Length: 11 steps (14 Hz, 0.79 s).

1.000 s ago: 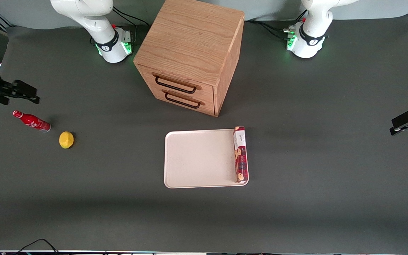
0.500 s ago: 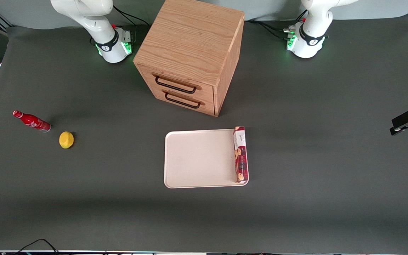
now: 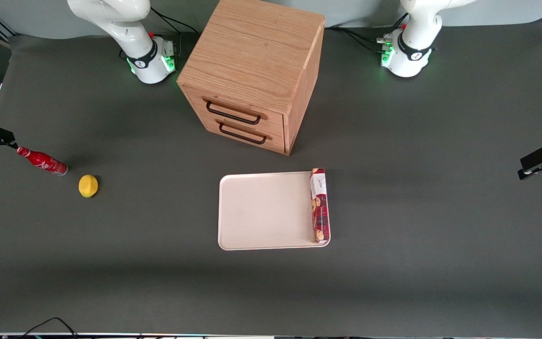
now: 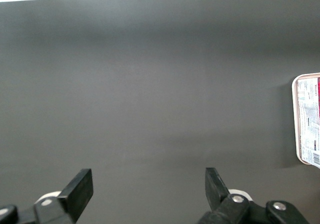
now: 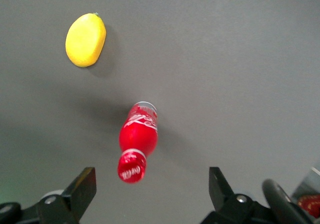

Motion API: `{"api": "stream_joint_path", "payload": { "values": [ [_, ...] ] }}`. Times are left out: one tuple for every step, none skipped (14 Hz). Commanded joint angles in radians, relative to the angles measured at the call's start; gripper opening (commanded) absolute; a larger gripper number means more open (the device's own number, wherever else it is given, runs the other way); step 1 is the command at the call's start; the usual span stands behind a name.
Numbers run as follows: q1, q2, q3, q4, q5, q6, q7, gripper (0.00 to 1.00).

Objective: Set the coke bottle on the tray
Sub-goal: 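Move the right gripper down over the red Coca-Cola bottle's neck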

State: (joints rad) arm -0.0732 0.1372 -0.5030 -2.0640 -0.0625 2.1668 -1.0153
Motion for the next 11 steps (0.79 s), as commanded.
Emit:
{"api": "stream_joint_path", "payload": {
  "values": [
    [-0.002,0.028,-0.002,-0.010,0.069,0.028,-0.037,1.00],
    [0.000,0.035,-0.002,-0.025,0.069,0.051,-0.037,1.00],
    [-0.002,0.038,-0.002,-0.048,0.069,0.086,-0.042,1.00],
    [0.000,0.038,-0.002,-0.068,0.069,0.106,-0.046,1.00],
    [-0.002,0.042,-0.002,-0.074,0.070,0.110,-0.046,1.00],
    [-0.002,0.051,-0.003,-0.079,0.072,0.111,-0.046,0.99],
    [-0.002,0.053,-0.002,-0.084,0.076,0.110,-0.046,0.98],
    [-0.005,0.053,-0.003,-0.093,0.076,0.108,-0.046,0.97],
    [-0.010,0.053,-0.003,-0.100,0.076,0.111,-0.048,0.91],
    [-0.008,0.053,-0.003,-0.100,0.076,0.113,-0.049,0.85],
    [-0.008,0.053,-0.009,-0.104,0.076,0.113,-0.049,0.81]
  ]
}}
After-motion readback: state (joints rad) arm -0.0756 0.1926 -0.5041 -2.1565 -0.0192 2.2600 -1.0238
